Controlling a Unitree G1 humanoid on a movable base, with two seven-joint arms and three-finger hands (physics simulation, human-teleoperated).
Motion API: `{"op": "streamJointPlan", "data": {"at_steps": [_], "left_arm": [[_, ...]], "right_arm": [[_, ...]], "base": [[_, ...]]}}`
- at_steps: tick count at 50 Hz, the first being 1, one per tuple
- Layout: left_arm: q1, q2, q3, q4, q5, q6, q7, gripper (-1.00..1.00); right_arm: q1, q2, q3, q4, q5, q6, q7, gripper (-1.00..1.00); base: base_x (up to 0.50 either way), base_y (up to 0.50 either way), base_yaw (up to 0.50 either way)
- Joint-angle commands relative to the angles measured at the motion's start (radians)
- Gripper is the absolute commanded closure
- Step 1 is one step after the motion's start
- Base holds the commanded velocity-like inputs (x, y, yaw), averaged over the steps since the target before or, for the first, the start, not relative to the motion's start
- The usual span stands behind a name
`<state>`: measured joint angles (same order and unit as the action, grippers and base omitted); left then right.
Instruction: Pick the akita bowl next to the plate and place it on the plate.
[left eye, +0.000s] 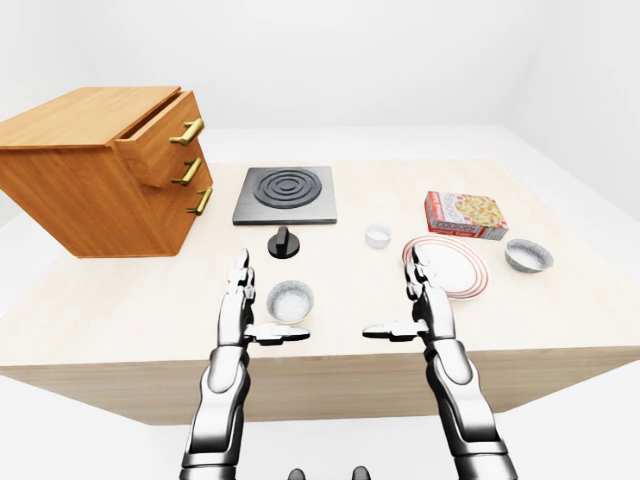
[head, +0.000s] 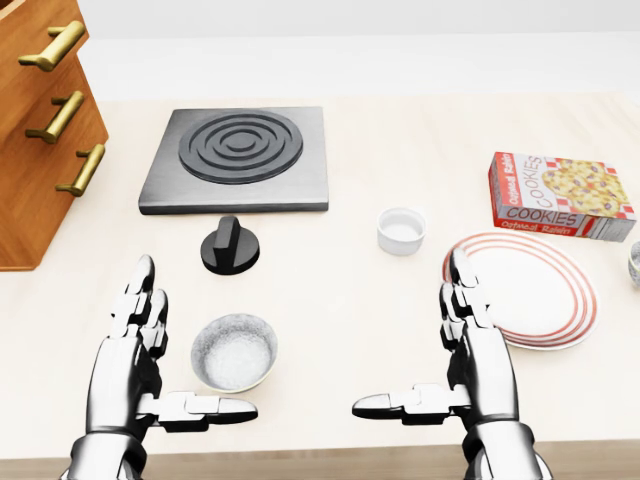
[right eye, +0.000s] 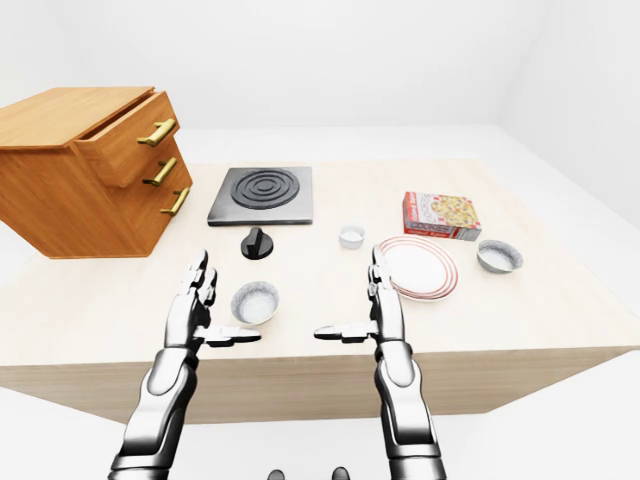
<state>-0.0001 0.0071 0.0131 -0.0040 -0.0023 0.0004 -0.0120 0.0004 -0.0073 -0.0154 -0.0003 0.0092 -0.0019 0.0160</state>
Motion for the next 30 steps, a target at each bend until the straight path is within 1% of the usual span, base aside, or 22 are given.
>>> {"op": "streamJointPlan", "data": {"at_steps": [1, 5, 8, 10, 11, 12, 13, 14, 15, 17, 18, 19, 20, 23, 26, 28, 29, 30], "left_arm": [[-0.001, 0.011, 0.019, 0.0, 0.003, -0.009, -0.017, -1.0], [-0.003, 0.011, 0.021, 0.009, 0.004, -0.017, -0.016, -1.0], [0.001, 0.009, 0.019, 0.002, 0.004, -0.017, -0.015, -1.0], [0.0, 0.01, 0.02, 0.008, 0.005, -0.022, -0.015, -1.0], [-0.001, 0.01, 0.021, 0.015, 0.004, -0.028, -0.015, -1.0], [0.001, 0.009, 0.019, 0.005, 0.005, -0.021, -0.014, -1.0], [0.002, 0.008, 0.017, 0.002, 0.006, -0.018, -0.012, -1.0], [0.001, 0.009, 0.018, 0.006, 0.006, -0.021, -0.012, -1.0], [-0.003, 0.01, 0.021, 0.022, 0.004, -0.033, -0.014, -1.0], [-0.002, 0.01, 0.02, 0.02, 0.005, -0.031, -0.012, -1.0], [-0.001, 0.009, 0.02, 0.014, 0.005, -0.026, -0.011, -1.0], [-0.003, 0.01, 0.022, 0.027, 0.002, -0.033, -0.013, -1.0], [-0.001, 0.009, 0.02, 0.017, 0.004, -0.027, -0.011, -1.0], [-0.005, 0.011, 0.024, 0.035, 0.001, -0.039, -0.012, -1.0], [-0.005, 0.01, 0.024, 0.028, -0.002, -0.031, -0.012, -1.0], [0.001, 0.009, 0.02, 0.003, -0.001, -0.012, -0.009, -1.0], [0.001, 0.009, 0.02, 0.003, -0.001, -0.012, -0.009, -1.0], [-0.003, 0.01, 0.024, 0.02, -0.003, -0.023, -0.011, -1.0]], "right_arm": [[0.001, -0.012, -0.026, 0.005, 0.015, -0.011, 0.026, -1.0], [0.002, -0.012, -0.025, -0.001, 0.016, -0.005, 0.025, -1.0], [0.001, -0.012, -0.028, 0.008, 0.018, -0.013, 0.026, -1.0], [0.002, -0.013, -0.028, 0.014, 0.018, -0.02, 0.027, -1.0], [0.003, -0.012, -0.028, 0.005, 0.019, -0.012, 0.026, -1.0], [0.003, -0.012, -0.028, 0.002, 0.021, -0.009, 0.026, -1.0], [0.003, -0.012, -0.029, 0.003, 0.022, -0.01, 0.026, -1.0], [0.002, -0.012, -0.029, 0.006, 0.022, -0.013, 0.027, -1.0], [0.001, -0.012, -0.029, 0.012, 0.022, -0.018, 0.027, -1.0], [0.006, -0.012, -0.028, 0.0, 0.022, -0.015, 0.028, -1.0], [0.006, -0.012, -0.027, 0.002, 0.022, -0.02, 0.028, -1.0], [0.006, -0.012, -0.026, 0.011, 0.019, -0.031, 0.028, -1.0], [0.006, -0.012, -0.027, 0.011, 0.02, -0.033, 0.028, -1.0], [0.006, -0.012, -0.026, 0.01, 0.02, -0.032, 0.029, -1.0], [0.01, -0.011, -0.026, 0.004, 0.03, -0.024, 0.038, -1.0], [0.011, -0.011, -0.025, -0.001, 0.025, -0.024, 0.033, -1.0], [0.011, -0.011, -0.025, -0.003, 0.025, -0.023, 0.034, -1.0], [0.012, -0.011, -0.025, -0.005, 0.025, -0.022, 0.034, -1.0]], "base": [[0.0, 0.0, 0.0], [0.0, 0.0, 0.0], [0.0, 0.0, 0.0], [0.0, 0.0, 0.0], [0.0, 0.0, 0.0], [0.0, 0.0, 0.0], [0.0, 0.0, 0.0], [0.0, 0.0, 0.0], [0.0, 0.0, 0.0], [0.0, 0.0, 0.0], [0.0, 0.0, 0.0], [0.0, 0.0, 0.0], [0.0, 0.0, 0.0], [0.0, 0.0, 0.0], [0.0, 0.0, 0.0], [0.0, 0.0, 0.0], [0.0, 0.0, 0.0], [0.0, 0.0, 0.0]]}}
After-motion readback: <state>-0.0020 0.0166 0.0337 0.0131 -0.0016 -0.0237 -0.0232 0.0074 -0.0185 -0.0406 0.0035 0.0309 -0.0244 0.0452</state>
